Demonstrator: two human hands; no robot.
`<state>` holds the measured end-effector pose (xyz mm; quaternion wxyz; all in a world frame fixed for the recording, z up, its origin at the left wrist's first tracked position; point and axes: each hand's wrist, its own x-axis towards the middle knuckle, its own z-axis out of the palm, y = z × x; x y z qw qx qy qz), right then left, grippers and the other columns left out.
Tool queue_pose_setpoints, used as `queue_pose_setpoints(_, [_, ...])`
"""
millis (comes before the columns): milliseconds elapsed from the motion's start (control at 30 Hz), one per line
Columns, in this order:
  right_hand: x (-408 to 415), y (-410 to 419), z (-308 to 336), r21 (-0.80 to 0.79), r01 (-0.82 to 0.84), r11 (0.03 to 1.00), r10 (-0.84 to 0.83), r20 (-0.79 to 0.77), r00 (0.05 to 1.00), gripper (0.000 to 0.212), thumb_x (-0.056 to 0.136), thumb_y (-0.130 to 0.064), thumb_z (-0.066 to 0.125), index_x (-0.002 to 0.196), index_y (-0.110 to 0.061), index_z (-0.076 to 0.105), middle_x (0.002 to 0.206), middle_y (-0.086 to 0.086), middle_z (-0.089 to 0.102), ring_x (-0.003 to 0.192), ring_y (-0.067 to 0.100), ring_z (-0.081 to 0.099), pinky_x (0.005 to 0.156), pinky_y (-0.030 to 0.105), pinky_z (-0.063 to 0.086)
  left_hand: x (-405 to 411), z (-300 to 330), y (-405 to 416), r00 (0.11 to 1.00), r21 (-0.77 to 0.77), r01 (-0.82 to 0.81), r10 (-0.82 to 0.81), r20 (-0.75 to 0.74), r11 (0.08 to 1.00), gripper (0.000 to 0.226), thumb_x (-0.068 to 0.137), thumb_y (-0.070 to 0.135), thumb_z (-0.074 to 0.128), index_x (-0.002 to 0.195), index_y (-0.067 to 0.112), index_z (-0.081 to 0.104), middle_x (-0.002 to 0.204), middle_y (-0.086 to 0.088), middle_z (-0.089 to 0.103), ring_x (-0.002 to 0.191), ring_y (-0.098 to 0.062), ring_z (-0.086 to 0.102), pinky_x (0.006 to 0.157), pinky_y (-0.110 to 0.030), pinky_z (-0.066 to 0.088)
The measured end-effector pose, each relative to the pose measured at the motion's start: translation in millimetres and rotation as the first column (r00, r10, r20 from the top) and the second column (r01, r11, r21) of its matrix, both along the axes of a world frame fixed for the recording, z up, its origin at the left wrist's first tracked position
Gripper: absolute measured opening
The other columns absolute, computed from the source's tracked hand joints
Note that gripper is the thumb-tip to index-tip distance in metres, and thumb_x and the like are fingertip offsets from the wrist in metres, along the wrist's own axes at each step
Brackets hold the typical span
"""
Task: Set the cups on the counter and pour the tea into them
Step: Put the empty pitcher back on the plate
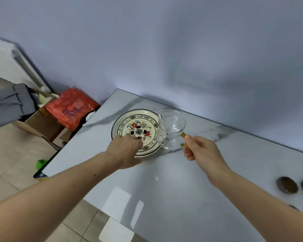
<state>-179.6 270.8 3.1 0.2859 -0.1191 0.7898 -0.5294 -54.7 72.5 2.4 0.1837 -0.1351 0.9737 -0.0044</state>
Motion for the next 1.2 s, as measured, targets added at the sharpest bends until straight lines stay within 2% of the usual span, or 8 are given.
queue_pose_setpoints(200, [-11.8, -60.4, -35.0, 0.058, -0.048, 0.997, 0.05, -0.04, 0.998, 0.041, 0.091, -0.041, 0.052, 0.071, -0.007, 0.063, 0.066, 0.004, 0.064, 0.068, 0.019, 0.059, 0.081, 0.05, 0.053, -15.6, -26.4, -69.6, 0.998, -0.03, 0.039, -0.038, 0.043, 0.999, 0.04, 0.086, 0.045, 0.057, 0.119, 0.023, 0.057, 0.116, 0.001, 0.061, 0.115, -0.023, 0.054, 0.091, -0.035, 0.04])
queue_pose_setpoints(400, [-9.6, -109.4, -74.9, 0.095, 0.004, 0.996, -0.005, 0.001, 1.0, 0.038, 0.092, -0.041, 0.052, 0.078, -0.008, 0.066, 0.068, 0.004, 0.063, 0.067, 0.018, 0.057, 0.079, 0.05, 0.054, -31.0, -58.7, -119.1, 0.997, 0.027, 0.041, -0.043, 0.059, 0.999, 0.038, 0.085, 0.044, 0.059, 0.117, 0.024, 0.058, 0.114, 0.001, 0.062, 0.115, -0.022, 0.054, 0.09, -0.036, 0.041])
queue_pose_setpoints(533, [-2.0, -138.4, -96.8, 0.111, 0.055, 0.992, -0.059, 0.036, 0.998, 0.039, 0.092, -0.042, 0.051, 0.077, -0.008, 0.063, 0.068, 0.004, 0.061, 0.068, 0.018, 0.056, 0.081, 0.053, 0.052, -36.0, -77.8, -141.2, 0.99, 0.05, 0.104, -0.108, 0.088, 0.993, 0.038, 0.085, 0.041, 0.058, 0.118, 0.023, 0.057, 0.114, 0.0, 0.062, 0.114, -0.023, 0.055, 0.09, -0.037, 0.042])
queue_pose_setpoints(700, [14.0, -173.7, -116.8, 0.106, 0.157, 0.982, -0.162, 0.047, 0.986, 0.037, 0.095, -0.037, 0.049, 0.081, -0.007, 0.065, 0.071, 0.004, 0.063, 0.068, 0.016, 0.057, 0.079, 0.05, 0.054, -44.0, -96.2, -166.8, 0.973, 0.085, 0.206, -0.214, 0.092, 0.975, 0.044, 0.086, 0.042, 0.058, 0.125, 0.023, 0.056, 0.118, -0.002, 0.061, 0.118, -0.024, 0.053, 0.093, -0.037, 0.04])
queue_pose_setpoints(867, [27.0, -190.4, -129.4, 0.068, 0.269, 0.961, -0.272, 0.034, 0.962, 0.038, 0.096, -0.036, 0.049, 0.077, -0.006, 0.062, 0.069, 0.005, 0.059, 0.067, 0.019, 0.053, 0.068, 0.043, 0.05, -51.0, -110.8, -181.9, 0.947, 0.098, 0.31, -0.317, 0.059, 0.946, 0.041, 0.085, 0.038, 0.058, 0.121, 0.021, 0.057, 0.116, -0.002, 0.061, 0.116, -0.025, 0.053, 0.092, -0.037, 0.04])
queue_pose_setpoints(1000, [32.1, -192.2, -135.5, 0.087, 0.31, 0.947, -0.312, 0.021, 0.95, 0.038, 0.095, -0.039, 0.05, 0.077, -0.008, 0.063, 0.07, 0.005, 0.062, 0.067, 0.018, 0.056, 0.076, 0.05, 0.054, -53.1, -120.0, -187.4, 0.934, 0.115, 0.347, -0.354, 0.042, 0.931, 0.038, 0.084, 0.037, 0.058, 0.118, 0.02, 0.059, 0.113, -0.002, 0.062, 0.114, -0.025, 0.054, 0.092, -0.038, 0.042])
queue_pose_setpoints(1200, [38.9, -197.1, -140.6, 0.078, 0.345, 0.935, -0.349, 0.048, 0.936, 0.035, 0.096, -0.035, 0.05, 0.077, -0.01, 0.066, 0.072, 0.002, 0.065, 0.071, 0.015, 0.06, 0.08, 0.043, 0.055, -54.5, -126.9, -194.6, 0.932, 0.136, 0.358, -0.363, 0.016, 0.924, 0.037, 0.084, 0.039, 0.06, 0.116, 0.021, 0.06, 0.112, -0.001, 0.062, 0.114, -0.024, 0.055, 0.093, -0.038, 0.043])
